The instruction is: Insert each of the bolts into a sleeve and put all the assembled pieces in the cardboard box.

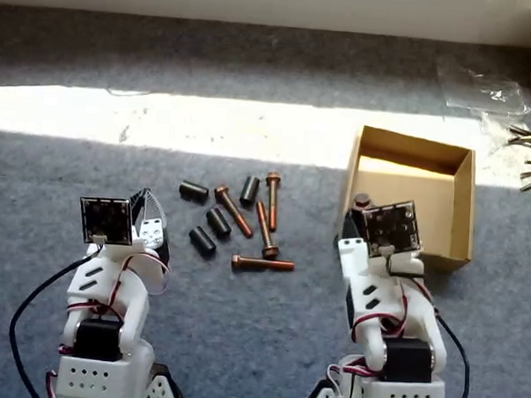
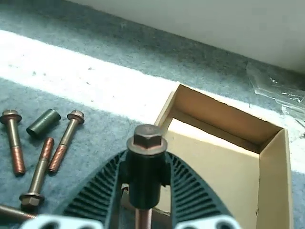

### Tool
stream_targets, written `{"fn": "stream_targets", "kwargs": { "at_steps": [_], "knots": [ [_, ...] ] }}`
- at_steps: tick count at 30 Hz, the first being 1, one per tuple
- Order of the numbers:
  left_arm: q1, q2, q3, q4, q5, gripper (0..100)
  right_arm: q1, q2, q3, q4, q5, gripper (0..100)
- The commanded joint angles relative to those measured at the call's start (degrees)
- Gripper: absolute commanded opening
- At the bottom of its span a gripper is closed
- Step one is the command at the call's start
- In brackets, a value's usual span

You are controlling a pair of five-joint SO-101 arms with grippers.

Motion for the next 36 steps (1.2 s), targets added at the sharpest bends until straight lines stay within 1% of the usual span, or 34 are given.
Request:
{"fn": "stream_targets", "kwargs": {
  "at_steps": [1, 6, 10, 14, 30, 34, 36],
  "knots": [
    [-0.22, -0.40, -2.07, -0.97, -0.35, 2, 2.86, 12.88, -8.92, -4.70, 0.79, 0.3],
    [-0.31, -0.40, -5.58, 4.48, -0.35, 2, 5.23, 32.31, -18.24, -7.34, 0.70, 0.3],
    [-0.40, -0.40, -5.93, 5.01, -0.35, 2, 6.46, 45.05, -24.92, -10.42, 0.70, 0.3],
    [-0.40, -0.40, -6.11, 5.01, -0.35, 2, 6.55, 56.13, -31.34, -11.03, 0.70, 0.3],
    [-0.40, -0.40, -5.67, 4.92, -0.44, 2, 6.11, 94.11, -53.85, -11.03, 0.62, 0.3],
    [-0.40, -0.40, -5.67, 4.92, -0.44, 2, 6.11, 99.47, -57.27, -10.95, 0.53, 1.1],
    [-0.40, -0.40, -5.67, 4.92, -0.44, 2, 6.11, 100.70, -58.07, -10.95, 0.53, 4.7]
  ]
}}
